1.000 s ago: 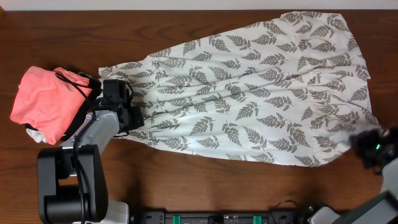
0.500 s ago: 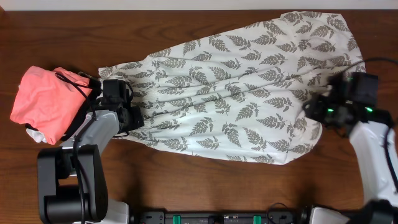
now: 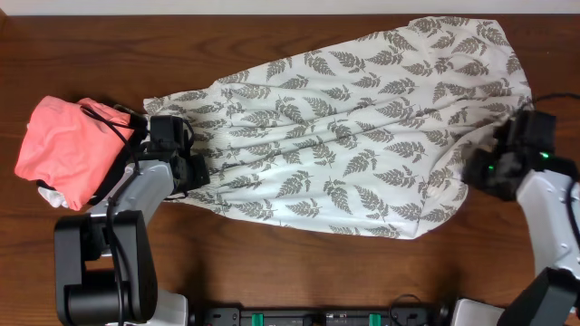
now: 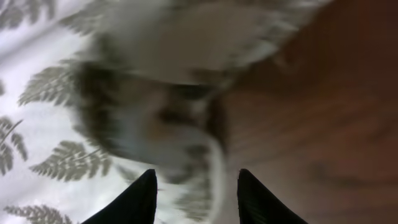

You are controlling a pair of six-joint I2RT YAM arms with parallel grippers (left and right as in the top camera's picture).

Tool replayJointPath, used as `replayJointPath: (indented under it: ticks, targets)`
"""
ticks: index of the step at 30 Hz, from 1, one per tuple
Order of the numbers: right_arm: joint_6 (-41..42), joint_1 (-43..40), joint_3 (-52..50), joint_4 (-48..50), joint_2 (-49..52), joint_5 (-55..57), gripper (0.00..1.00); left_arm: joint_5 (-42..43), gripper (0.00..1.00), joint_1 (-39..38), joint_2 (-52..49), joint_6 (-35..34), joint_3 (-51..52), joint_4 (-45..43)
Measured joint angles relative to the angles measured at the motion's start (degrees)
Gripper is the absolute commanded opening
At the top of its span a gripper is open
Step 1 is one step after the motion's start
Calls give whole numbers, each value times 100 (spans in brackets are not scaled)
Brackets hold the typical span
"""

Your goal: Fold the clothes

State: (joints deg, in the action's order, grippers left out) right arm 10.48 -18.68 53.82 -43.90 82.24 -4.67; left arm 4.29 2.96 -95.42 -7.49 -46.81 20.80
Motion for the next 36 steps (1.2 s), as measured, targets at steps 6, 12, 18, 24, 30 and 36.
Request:
replayJointPath:
  ticks: [6,12,18,24,30,36]
  targets:
    - [361,-577,-111,-149,-55,-72,34,0,8,0,0,2,0,0]
    - [636,-909,-1010,758,-66,-654,25,0,8,0,0,0,-4,7]
    - [719,-918,-2114,2409,-44,-1622,27,2,8,0,0,0,-7,26]
    - [841,-918,-2446,2721,-31,-2096,34,2,8,0,0,0,-7,26]
    - [861,-920,-2446,2927,-26,-2302,35,2,8,0,0,0,-7,31]
    - [863,-1060,-2420,3152,-26,-2649,36,2,7,0,0,0,-7,37]
